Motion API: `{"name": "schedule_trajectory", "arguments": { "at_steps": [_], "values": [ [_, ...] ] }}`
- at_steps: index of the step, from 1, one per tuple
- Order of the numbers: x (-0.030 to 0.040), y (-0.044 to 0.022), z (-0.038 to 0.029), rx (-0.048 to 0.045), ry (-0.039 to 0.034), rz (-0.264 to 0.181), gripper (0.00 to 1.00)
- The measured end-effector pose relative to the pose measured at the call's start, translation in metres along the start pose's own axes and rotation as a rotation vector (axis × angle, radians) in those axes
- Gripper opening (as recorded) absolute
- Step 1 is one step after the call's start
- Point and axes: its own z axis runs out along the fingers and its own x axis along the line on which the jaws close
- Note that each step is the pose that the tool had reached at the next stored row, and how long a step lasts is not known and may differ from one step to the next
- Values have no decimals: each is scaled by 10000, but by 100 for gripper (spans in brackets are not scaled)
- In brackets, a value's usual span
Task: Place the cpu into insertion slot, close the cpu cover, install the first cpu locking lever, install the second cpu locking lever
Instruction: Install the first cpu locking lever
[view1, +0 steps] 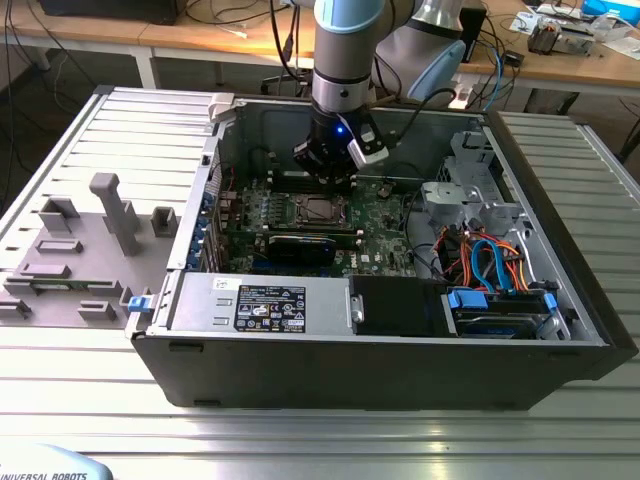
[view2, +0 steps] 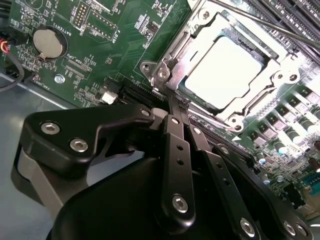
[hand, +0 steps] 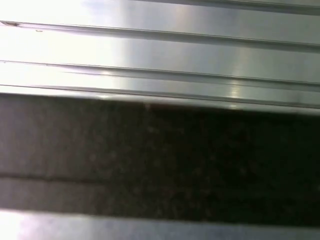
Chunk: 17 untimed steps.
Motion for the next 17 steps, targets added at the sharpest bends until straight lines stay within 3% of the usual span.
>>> {"name": "schedule_trajectory", "arguments": {
  "at_steps": [6, 11, 17],
  "values": [
    [1, -11, 27, 25, -2, -1, 11],
    [-2, -5, -65, 24, -2, -2, 11],
    [1, -37, -73, 23, -2, -1, 11]
  ]
}}
